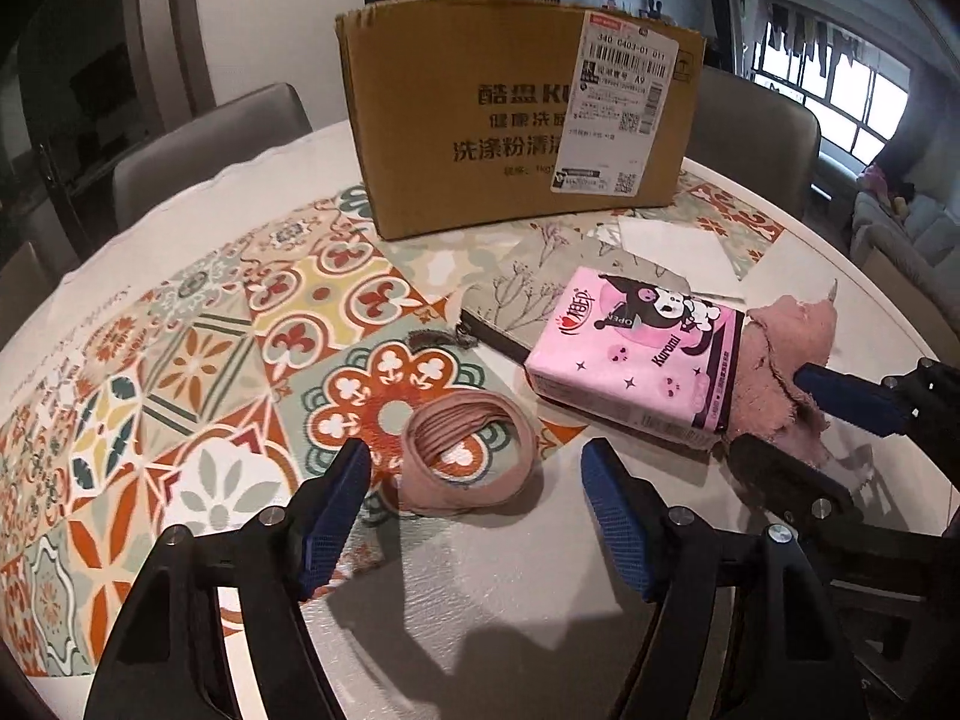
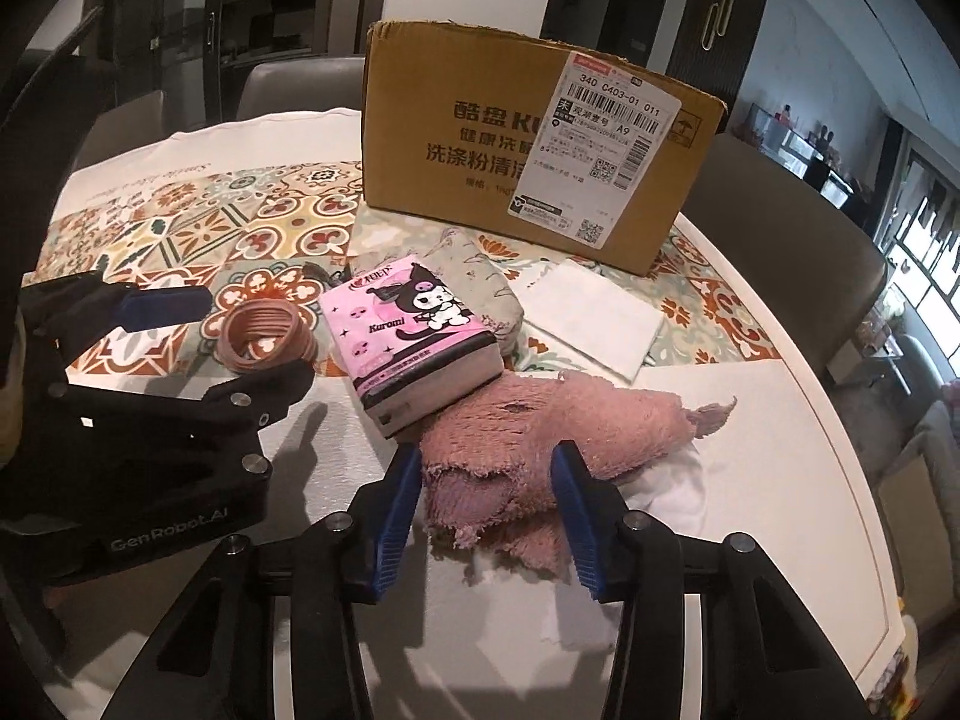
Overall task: Organize soft objects
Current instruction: 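Grasp the pink hair tie with the left tool while the right tool grasps the pink towel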
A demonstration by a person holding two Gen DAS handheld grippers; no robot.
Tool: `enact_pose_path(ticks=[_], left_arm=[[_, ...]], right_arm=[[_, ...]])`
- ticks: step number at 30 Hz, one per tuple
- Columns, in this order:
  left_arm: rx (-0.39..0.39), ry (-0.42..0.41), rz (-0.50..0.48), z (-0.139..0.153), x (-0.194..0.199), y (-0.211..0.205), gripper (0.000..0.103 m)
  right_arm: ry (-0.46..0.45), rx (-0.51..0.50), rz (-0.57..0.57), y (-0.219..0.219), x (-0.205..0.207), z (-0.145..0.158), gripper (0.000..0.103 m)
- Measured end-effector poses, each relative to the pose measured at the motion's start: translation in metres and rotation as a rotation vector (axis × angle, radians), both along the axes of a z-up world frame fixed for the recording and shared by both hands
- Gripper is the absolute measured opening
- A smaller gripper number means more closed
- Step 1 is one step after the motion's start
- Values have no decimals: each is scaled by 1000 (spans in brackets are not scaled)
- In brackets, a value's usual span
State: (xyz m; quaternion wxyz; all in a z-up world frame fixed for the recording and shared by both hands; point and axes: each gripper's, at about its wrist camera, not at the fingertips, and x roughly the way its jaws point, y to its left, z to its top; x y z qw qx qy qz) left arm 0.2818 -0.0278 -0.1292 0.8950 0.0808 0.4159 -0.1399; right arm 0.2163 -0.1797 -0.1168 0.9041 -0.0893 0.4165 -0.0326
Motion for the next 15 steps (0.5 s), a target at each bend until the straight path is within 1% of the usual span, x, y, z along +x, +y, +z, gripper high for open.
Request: enact_pose_path(ticks=[1, 2, 5, 6, 8, 10, 12, 15], left_arm=[[0, 7, -1, -1, 1, -1, 67], [-3, 19, -2, -2, 2, -1, 63], [-9, 29, -1, -3, 4, -2, 54], [-11, 26, 2, -3, 4, -2, 46], [-12, 23, 4, -3, 4, -2, 37], [-9, 17, 3, -2, 4, -2, 30], [-8, 13, 3, -2, 2, -3, 18], [-15, 12, 5, -1, -1, -3, 12]], right_arm=[[1, -1, 2, 0, 0, 0, 42], [3, 4, 4, -1, 1, -1, 38], [4, 7, 3, -3, 2, -1, 31], [1, 9, 3, -4, 2, -1, 29], [-1, 9, 6, -4, 2, -1, 21], [-7, 14, 4, -5, 2, 0, 19], [-10, 26, 2, -7, 2, 1, 17], [-14, 43, -4, -10, 1, 2, 15]])
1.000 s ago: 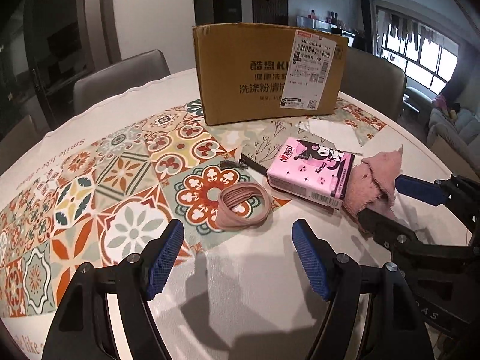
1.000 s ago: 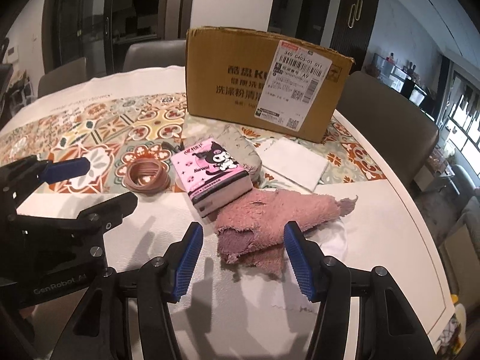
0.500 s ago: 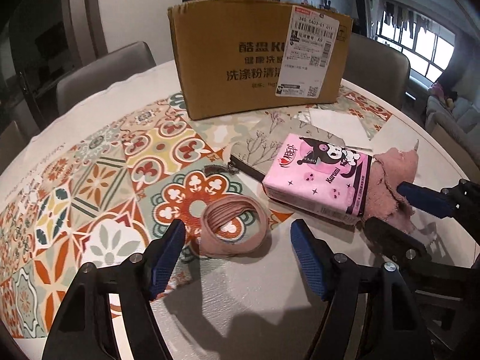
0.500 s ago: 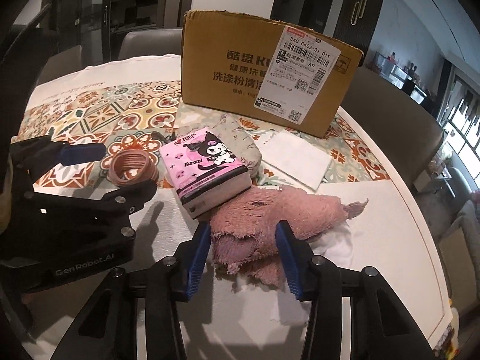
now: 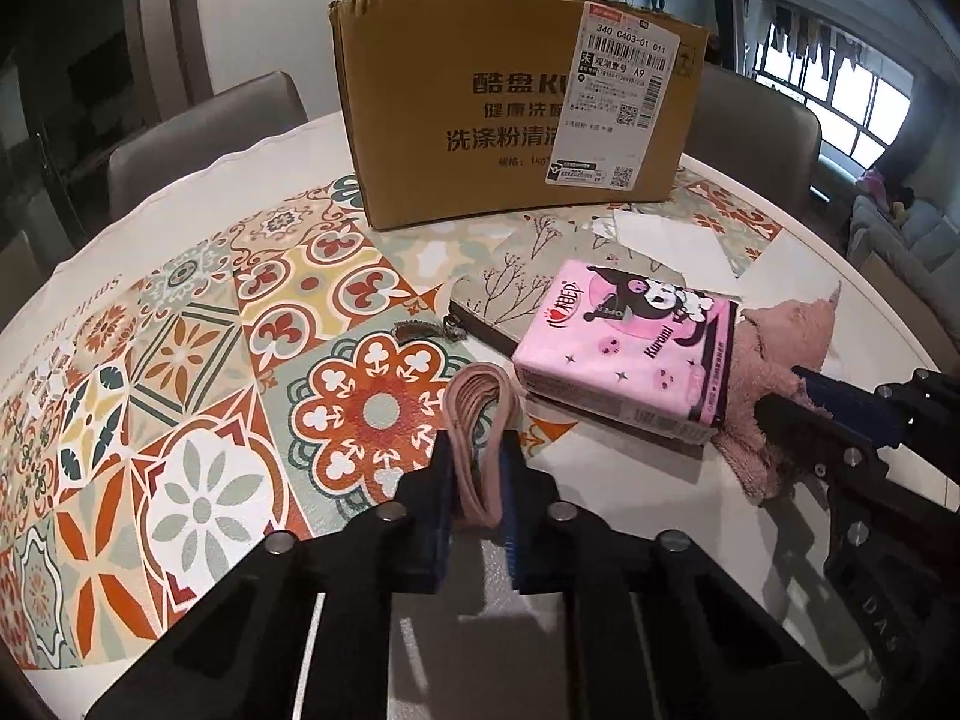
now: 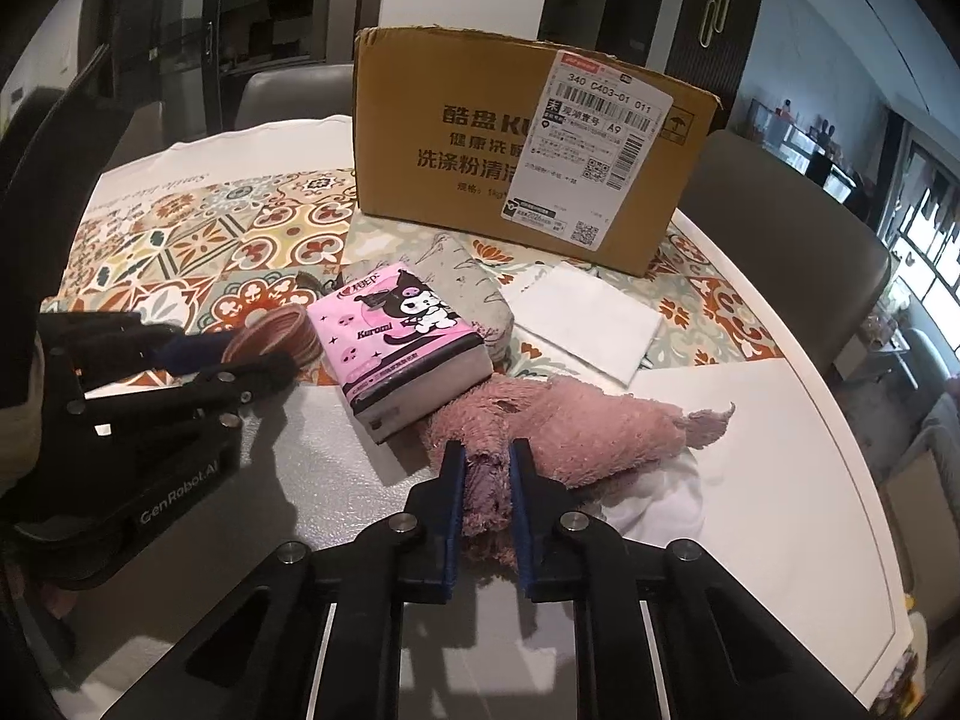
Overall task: Organize soft objects
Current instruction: 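Grasp the pink hair tie with the left tool while the right tool grasps the pink towel, then lift and carry the hair tie and towel over the box with both tools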
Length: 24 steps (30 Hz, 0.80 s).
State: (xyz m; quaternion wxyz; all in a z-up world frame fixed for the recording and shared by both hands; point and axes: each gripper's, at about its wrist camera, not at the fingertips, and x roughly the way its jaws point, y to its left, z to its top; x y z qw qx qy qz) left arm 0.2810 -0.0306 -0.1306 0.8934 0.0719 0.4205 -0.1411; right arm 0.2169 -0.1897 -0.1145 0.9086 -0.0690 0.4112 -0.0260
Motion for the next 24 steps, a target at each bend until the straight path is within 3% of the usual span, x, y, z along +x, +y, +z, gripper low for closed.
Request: enact_pose_path(ticks=[24], left_arm=[[-32, -88, 33, 47, -43, 0, 10]], right_arm=[[-147, 22, -26, -13, -32, 49, 12]])
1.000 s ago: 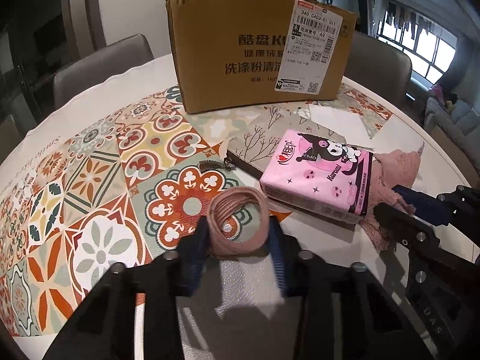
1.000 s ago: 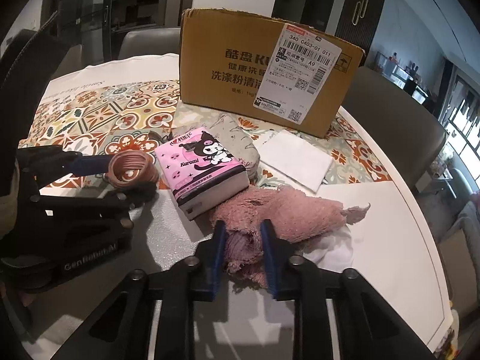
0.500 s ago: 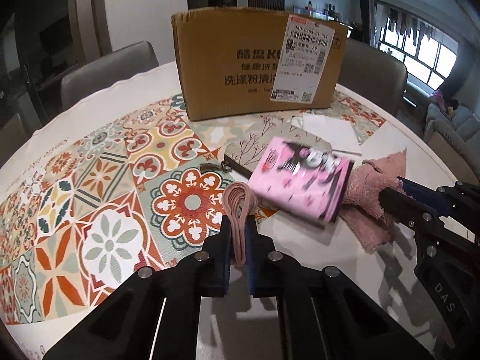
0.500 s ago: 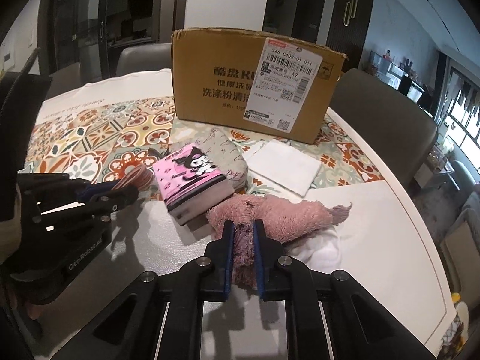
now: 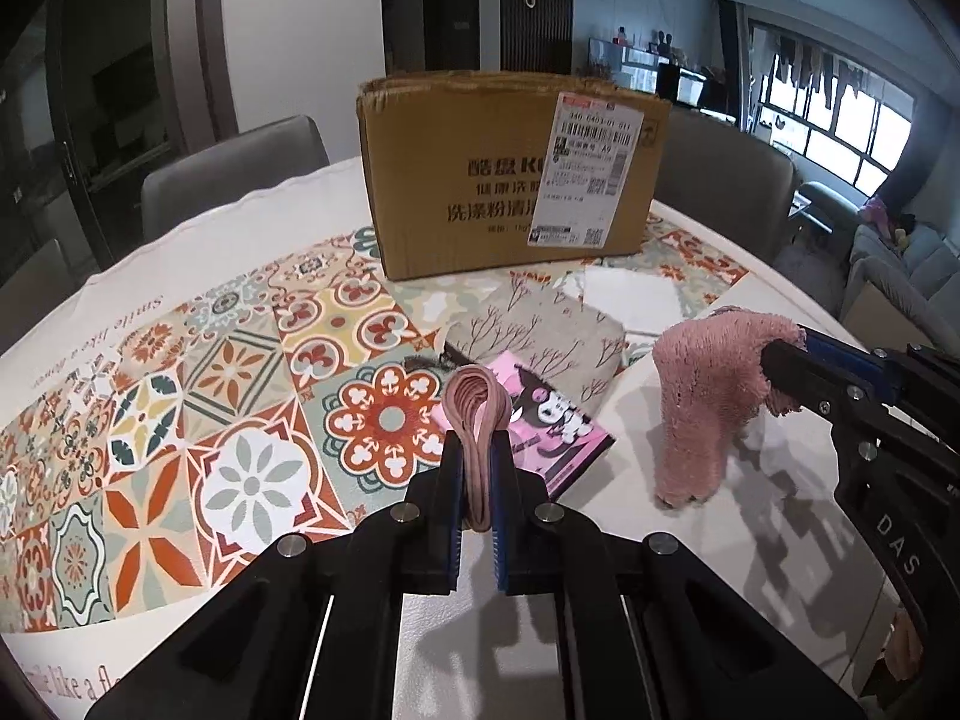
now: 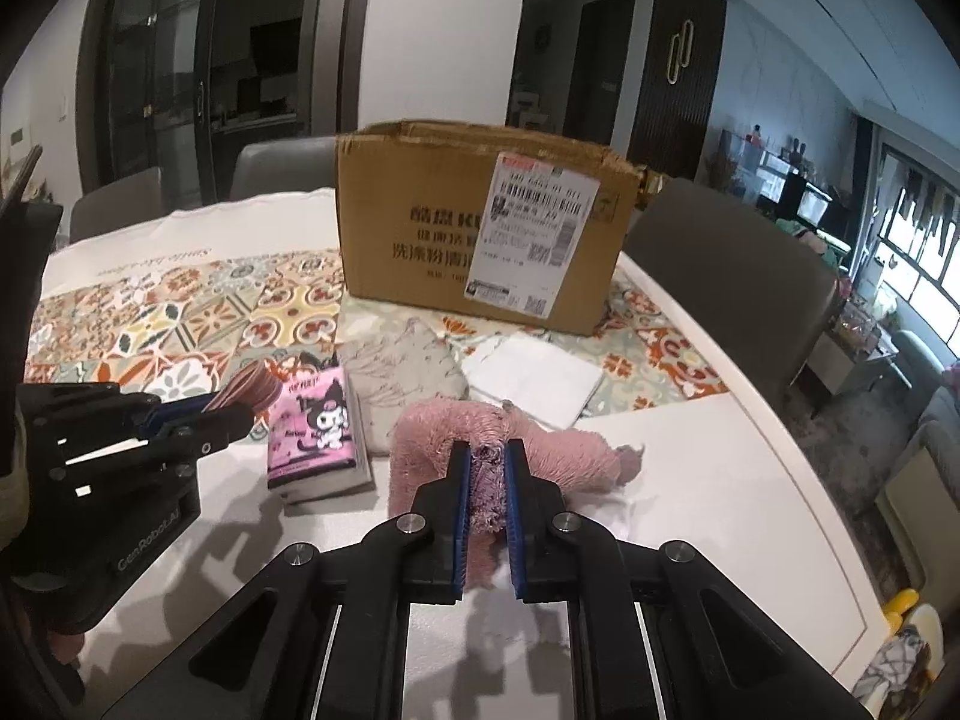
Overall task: Organize soft objects
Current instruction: 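Lift and carry the hair tie and towel over the box with both tools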
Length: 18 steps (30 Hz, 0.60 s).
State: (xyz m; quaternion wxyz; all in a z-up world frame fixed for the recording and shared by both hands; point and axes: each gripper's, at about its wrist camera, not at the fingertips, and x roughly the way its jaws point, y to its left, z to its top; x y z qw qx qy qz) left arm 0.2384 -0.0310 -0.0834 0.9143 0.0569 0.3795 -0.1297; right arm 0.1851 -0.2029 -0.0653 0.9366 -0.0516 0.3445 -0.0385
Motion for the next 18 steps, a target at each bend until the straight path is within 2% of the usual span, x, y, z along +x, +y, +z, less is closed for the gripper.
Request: enact_pose_path(ticks=[18], left_arm=[[-22, -133, 4, 58, -12, -7, 9]], right_arm=[[-149, 13, -3, -8, -12, 51, 12]])
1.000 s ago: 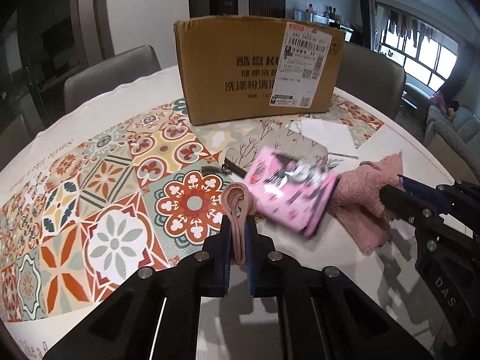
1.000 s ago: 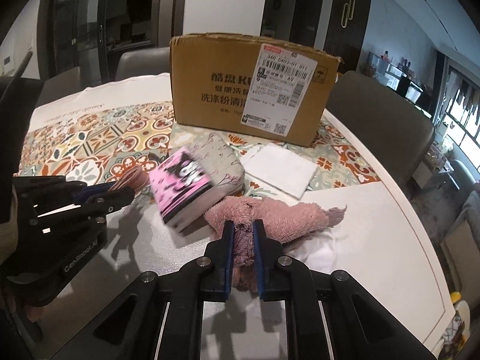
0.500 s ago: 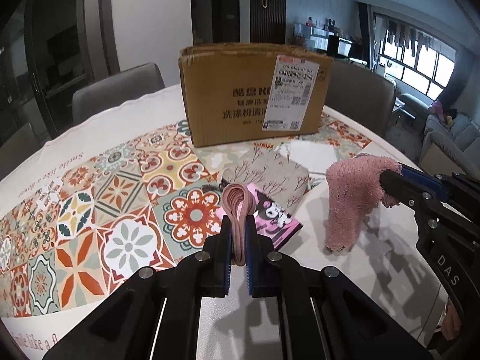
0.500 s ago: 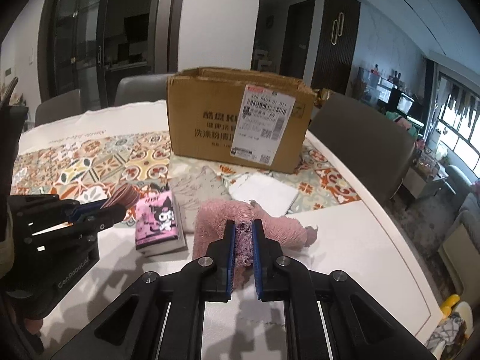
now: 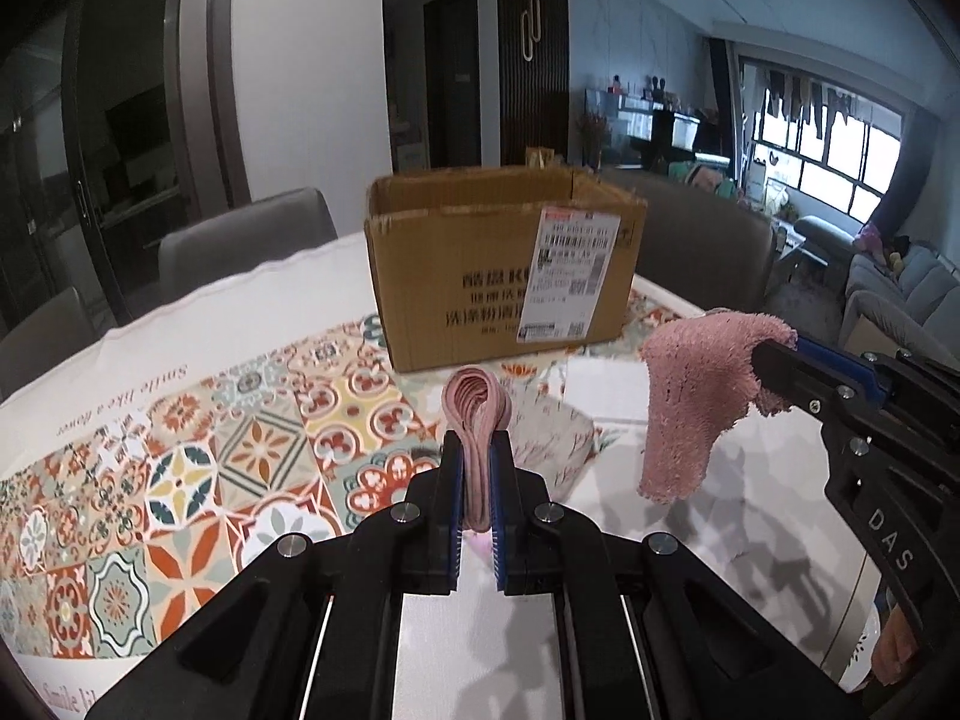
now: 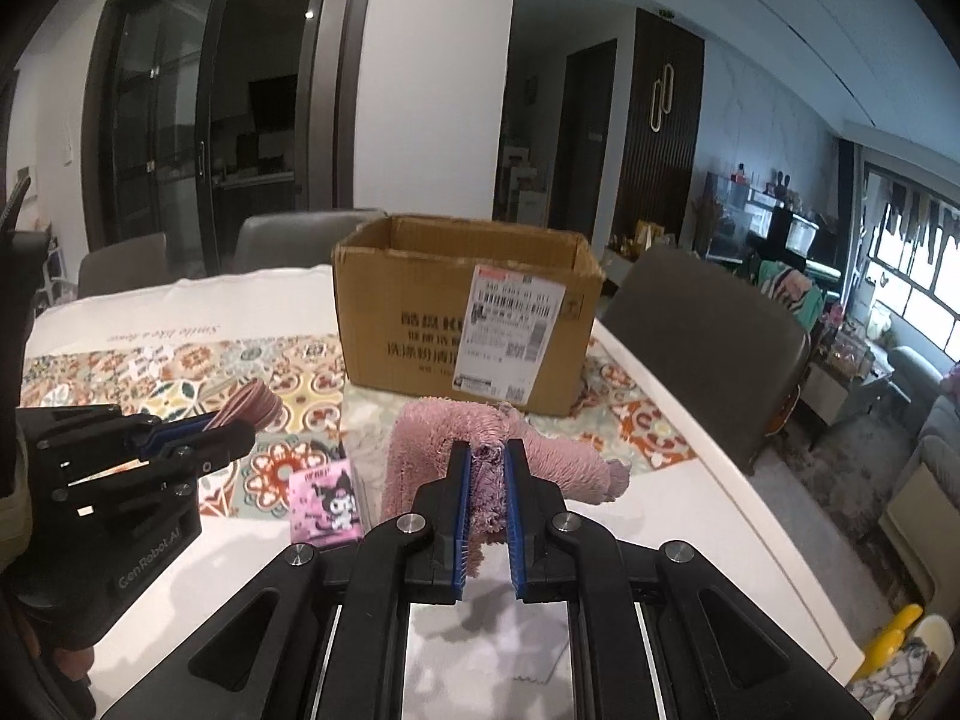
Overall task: Organize soft objects
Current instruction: 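Lift and carry the hair tie and towel over the box with both tools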
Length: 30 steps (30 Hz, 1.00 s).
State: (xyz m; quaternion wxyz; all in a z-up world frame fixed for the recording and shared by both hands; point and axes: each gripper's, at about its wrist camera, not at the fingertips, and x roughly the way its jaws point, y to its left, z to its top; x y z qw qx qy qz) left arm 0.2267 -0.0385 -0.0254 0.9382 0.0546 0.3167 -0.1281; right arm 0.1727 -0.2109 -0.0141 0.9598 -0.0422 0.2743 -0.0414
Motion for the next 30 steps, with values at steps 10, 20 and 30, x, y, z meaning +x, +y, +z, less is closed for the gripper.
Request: enact_pose_path(ticks=[10, 20, 30], left_arm=[[-15, -77, 4, 34, 9, -2, 10], [-26, -169, -3, 67, 24, -4, 10], [-33, -249, -12, 95, 46, -9, 10]], right_arm=[[-85, 18, 1, -4, 5, 26, 12], [-179, 19, -2, -8, 21, 54, 12], [-268, 22, -1, -13, 39, 79, 12]])
